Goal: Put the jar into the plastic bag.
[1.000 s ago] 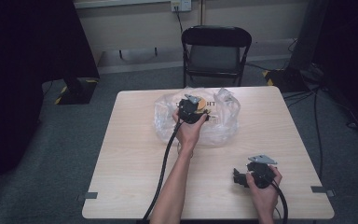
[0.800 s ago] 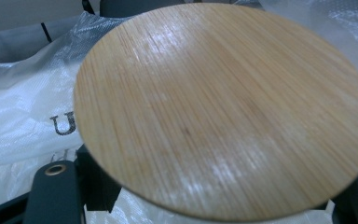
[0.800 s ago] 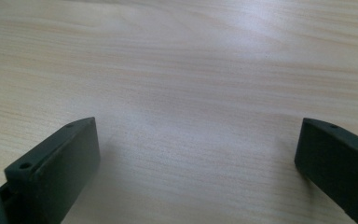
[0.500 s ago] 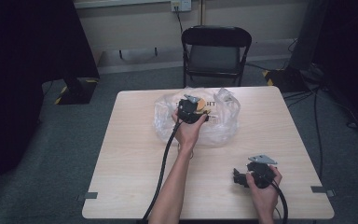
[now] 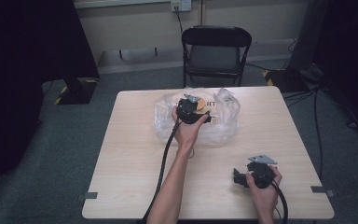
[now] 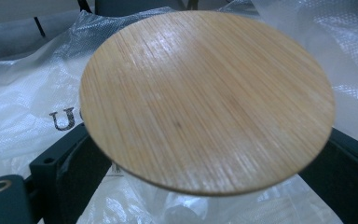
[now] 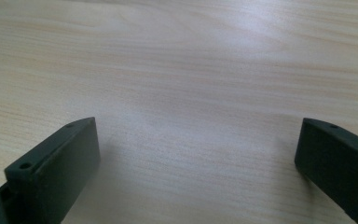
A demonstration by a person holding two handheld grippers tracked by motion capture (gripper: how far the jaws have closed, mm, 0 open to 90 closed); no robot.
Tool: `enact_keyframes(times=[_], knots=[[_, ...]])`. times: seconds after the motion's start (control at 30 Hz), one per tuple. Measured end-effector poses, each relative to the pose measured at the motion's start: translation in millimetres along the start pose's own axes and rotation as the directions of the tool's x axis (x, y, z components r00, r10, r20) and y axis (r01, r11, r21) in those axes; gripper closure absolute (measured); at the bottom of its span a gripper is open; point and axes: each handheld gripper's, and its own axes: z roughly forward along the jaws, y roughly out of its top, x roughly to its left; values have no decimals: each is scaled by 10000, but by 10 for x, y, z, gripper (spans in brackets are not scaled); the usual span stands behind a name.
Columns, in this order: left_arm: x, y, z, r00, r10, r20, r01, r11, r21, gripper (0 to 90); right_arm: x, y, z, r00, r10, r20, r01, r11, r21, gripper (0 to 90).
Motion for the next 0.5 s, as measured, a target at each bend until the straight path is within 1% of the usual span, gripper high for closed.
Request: enact_keyframes(times=[0.2, 0.23, 0.27, 0.4, 0.5], knots=[[-8, 6, -77, 9999, 77, 112, -77, 10000, -48, 47, 1, 0, 0, 10000, 7, -1, -7, 10000, 3, 0], [-10, 12, -95, 9999, 157, 72, -156, 9999, -57, 48, 0, 0, 0, 10000, 6, -2, -6, 10000, 3, 0], [-12, 15, -105, 9999, 152, 14, -152, 9999, -76, 52, 1, 0, 0, 10000, 8, -3, -8, 10000, 3, 0], [9, 26, -183, 10000, -38, -6, 37, 9998, -190, 52, 1, 0, 0, 10000, 8, -2, -8, 10000, 5, 0], [5, 25, -253, 9999, 5, -137, -8, 9996, -280, 51, 1, 0, 0, 10000, 14, -4, -14, 10000, 2, 0]])
